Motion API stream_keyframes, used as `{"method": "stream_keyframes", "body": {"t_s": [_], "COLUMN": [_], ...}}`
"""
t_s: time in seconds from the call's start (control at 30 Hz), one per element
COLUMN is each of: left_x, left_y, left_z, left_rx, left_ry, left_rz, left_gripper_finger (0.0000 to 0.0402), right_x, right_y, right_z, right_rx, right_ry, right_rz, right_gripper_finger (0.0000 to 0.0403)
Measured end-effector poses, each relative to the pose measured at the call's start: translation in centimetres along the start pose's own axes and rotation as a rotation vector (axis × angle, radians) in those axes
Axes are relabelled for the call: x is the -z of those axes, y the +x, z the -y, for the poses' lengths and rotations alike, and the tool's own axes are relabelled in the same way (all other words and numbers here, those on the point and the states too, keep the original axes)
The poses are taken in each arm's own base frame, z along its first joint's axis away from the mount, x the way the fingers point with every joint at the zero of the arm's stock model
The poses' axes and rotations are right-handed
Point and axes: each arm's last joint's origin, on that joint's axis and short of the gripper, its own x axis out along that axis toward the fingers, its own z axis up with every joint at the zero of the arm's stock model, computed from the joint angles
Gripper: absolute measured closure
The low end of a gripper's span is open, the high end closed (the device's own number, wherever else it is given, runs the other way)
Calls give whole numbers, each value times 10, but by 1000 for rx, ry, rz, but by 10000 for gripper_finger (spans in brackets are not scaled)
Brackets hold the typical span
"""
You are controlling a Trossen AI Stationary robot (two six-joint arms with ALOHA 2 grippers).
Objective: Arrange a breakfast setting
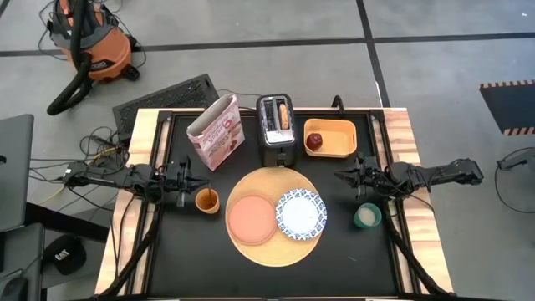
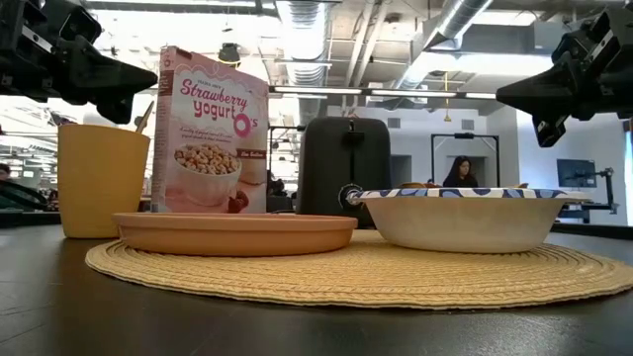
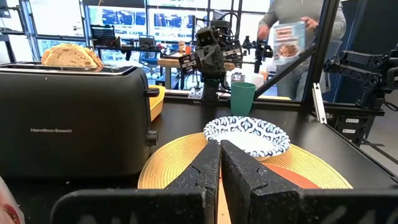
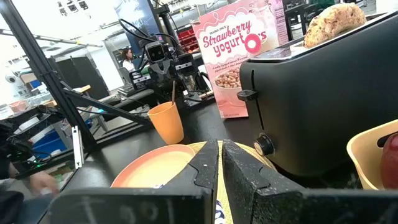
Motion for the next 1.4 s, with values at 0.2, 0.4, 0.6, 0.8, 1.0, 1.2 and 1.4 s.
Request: {"method": "stream_keyframes", "body": {"t_s": [0.2, 0.4, 0.6, 0.8, 1.0, 1.2, 1.4], "left_x": [0, 0, 0, -1, -4, -7, -9], "left_y": [0, 0, 0, 0, 0, 0, 0], "left_z": [0, 0, 0, 0, 0, 0, -1], "left_rx": [0, 0, 0, -16, -17, -12, -24], "left_ry": [0, 0, 0, 41, 55, 0, -106], "left_rz": [1, 1, 1, 6, 37, 72, 96], "left_gripper_finger": [400, 400, 400, 400, 400, 400, 400], "right_x": [0, 0, 0, 0, 0, 0, 0], "right_y": [0, 0, 0, 0, 0, 0, 0], "right_z": [0, 0, 0, 0, 0, 0, 0], "right_rx": [1, 0, 0, 0, 0, 0, 0], "right_ry": [0, 0, 0, 0, 0, 0, 0], "right_rz": [0, 0, 0, 0, 0, 0, 0], "right_gripper_finger": [352, 352, 352, 352, 352, 352, 352]}}
